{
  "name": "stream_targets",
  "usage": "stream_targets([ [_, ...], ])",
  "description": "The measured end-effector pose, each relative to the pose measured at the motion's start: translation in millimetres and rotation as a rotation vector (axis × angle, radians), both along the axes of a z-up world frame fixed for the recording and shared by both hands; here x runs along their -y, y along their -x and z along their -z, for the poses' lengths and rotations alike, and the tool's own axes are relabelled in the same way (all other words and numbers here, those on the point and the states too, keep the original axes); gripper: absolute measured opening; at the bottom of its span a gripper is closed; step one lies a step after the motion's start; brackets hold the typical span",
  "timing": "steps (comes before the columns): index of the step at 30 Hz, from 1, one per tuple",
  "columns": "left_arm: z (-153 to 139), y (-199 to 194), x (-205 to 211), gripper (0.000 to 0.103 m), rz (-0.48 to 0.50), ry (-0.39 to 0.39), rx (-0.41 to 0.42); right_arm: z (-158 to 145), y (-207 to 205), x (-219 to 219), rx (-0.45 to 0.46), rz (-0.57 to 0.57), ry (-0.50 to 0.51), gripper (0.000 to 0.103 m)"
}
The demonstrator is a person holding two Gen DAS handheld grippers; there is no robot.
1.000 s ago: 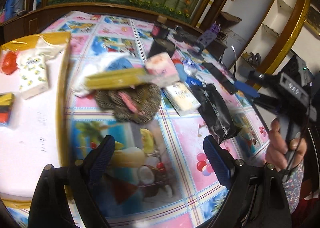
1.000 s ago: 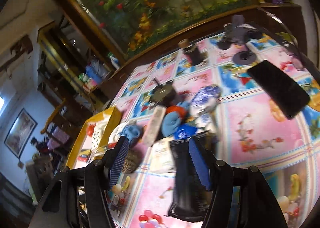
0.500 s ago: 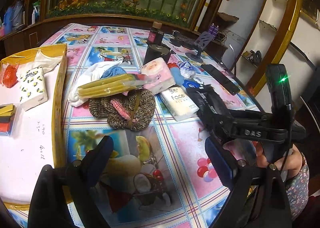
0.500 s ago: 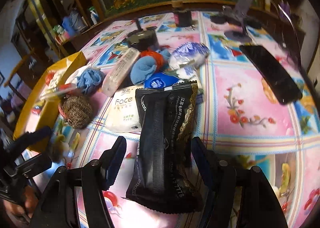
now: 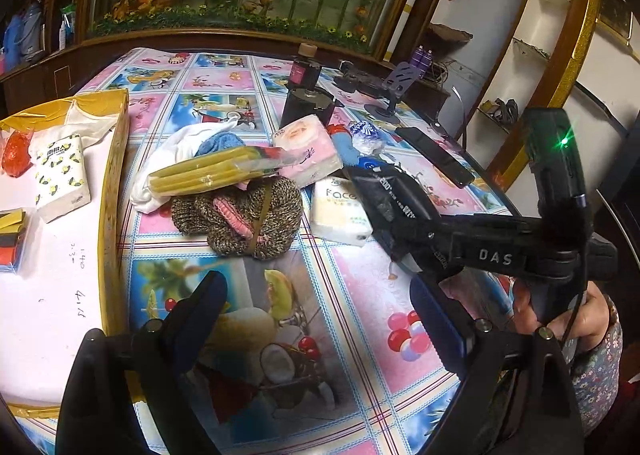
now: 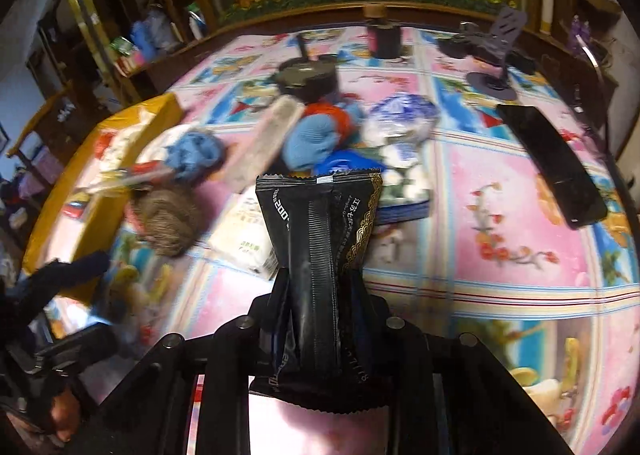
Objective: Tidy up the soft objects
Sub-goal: 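Grasp the black snack bag with gold print with the right tool, then grasp the white Face tissue pack with the left tool while the right tool holds the black bag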
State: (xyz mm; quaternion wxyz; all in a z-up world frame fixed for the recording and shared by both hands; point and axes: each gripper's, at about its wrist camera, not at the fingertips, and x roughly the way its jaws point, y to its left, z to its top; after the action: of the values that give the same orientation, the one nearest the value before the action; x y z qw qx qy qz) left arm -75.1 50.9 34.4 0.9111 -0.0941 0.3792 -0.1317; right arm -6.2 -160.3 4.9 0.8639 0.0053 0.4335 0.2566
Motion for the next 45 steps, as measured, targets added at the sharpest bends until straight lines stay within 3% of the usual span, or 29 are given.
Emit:
stream_targets([
  [5,-5.7,-4.6,14.7,0.092,0.047,0.017,-0.014,-28.8,-4.5,43.2,0.168,0.093,-0.143,0.029],
  [7,-12.2,-9.1,27.4,0.092,0.068,-0.014,0.005,-32.5,-11.1,63.3,0.213,0.145,-0.190,0.029],
  [9,-17.1,-18.0,40.4,0.092,0.087,-0.055,0.015,-24.7,-22.6,84.2,0.174,0.191,-0.261,0.029],
  [12,-16.0,-39.4,53.4,0.092,0.091,-0.097,-0.015,-23.0,-27.1,94.0,0.165,0.225,-0.269,0.029],
  [20,7.8,-97.6,66.3,0.091,0.060,-0.140,-0.145,-26.2,-20.9,90.7,0.178,0.176,-0.288,0.029],
  [27,13.9,-105.7,81.6,0.082,0.030,-0.258,-0.117,-26.8,-20.0,88.2,0.184,0.156,-0.298,0.029],
  [32,16.4,-103.2,86.7,0.082,0.028,-0.321,-0.063,-25.1,-22.9,86.1,0.180,0.150,-0.286,0.029],
  [37,19.0,-99.6,93.3,0.076,0.132,-0.283,-0.065,-25.2,-23.0,85.8,0.182,0.153,-0.283,0.029],
  [43,28.5,-110.2,81.6,0.074,0.053,-0.309,-0.111,-25.4,-22.6,84.3,0.178,0.145,-0.285,0.029],
  [45,29.3,-109.2,83.1,0.063,0.053,-0.318,-0.111,-26.3,-21.5,83.7,0.181,0.139,-0.287,0.029],
])
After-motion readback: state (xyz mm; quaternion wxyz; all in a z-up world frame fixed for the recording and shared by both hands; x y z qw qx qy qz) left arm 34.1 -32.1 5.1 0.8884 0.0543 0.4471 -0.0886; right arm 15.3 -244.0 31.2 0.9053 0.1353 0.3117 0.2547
